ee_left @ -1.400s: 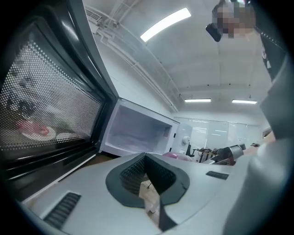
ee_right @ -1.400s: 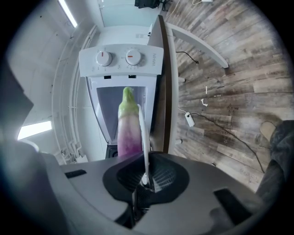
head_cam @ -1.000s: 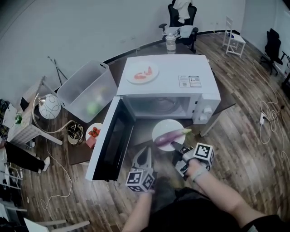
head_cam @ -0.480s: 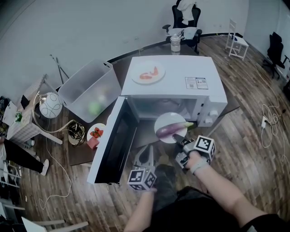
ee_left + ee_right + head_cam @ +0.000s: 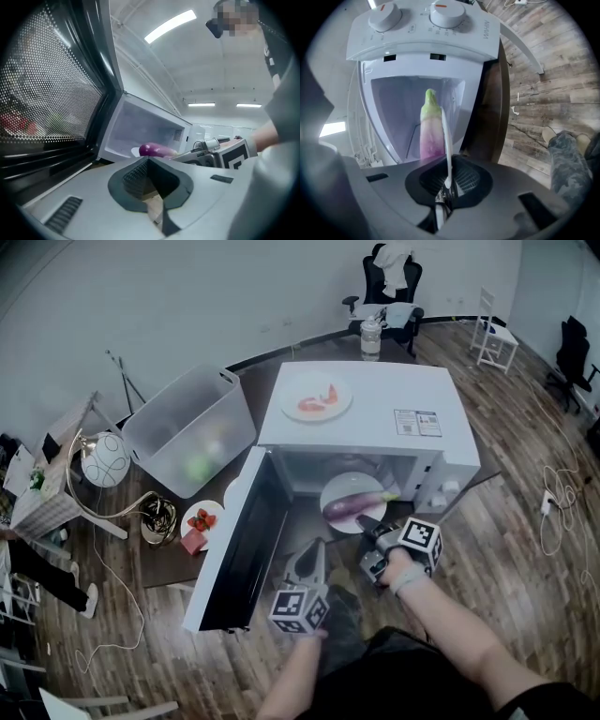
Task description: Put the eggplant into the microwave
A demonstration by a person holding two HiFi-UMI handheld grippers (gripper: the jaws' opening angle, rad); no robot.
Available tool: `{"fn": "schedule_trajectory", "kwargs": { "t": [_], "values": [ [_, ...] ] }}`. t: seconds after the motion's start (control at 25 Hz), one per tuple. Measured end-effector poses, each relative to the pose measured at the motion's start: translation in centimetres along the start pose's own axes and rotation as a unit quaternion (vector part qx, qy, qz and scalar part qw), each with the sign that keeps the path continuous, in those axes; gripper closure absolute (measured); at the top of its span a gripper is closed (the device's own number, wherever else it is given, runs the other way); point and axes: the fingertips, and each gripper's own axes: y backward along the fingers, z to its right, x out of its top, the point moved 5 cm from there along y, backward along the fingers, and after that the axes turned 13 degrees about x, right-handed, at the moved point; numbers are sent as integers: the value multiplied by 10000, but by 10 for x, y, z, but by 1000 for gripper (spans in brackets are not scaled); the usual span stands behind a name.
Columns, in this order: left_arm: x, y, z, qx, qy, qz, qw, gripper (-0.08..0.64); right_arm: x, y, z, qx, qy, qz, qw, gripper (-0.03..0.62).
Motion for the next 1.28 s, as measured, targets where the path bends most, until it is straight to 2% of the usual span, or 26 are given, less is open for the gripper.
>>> {"fn": "schedule_trajectory", "kwargs": {
  "t": [0.28,0.56,1.28],
  "values": [
    [-3,-12,-2,-58,21,-60,10000,560,7,-15,2,-11,-28,67,10000,575],
    [-9,-27,8,-376,-89,-182,9991,560,8,-25,7,-48,-176,154,9997,575],
    [-16,-66,17,-677,-20,-385,9970,560,17,-40,9,-65,-133,191,9997,575]
  ]
}}
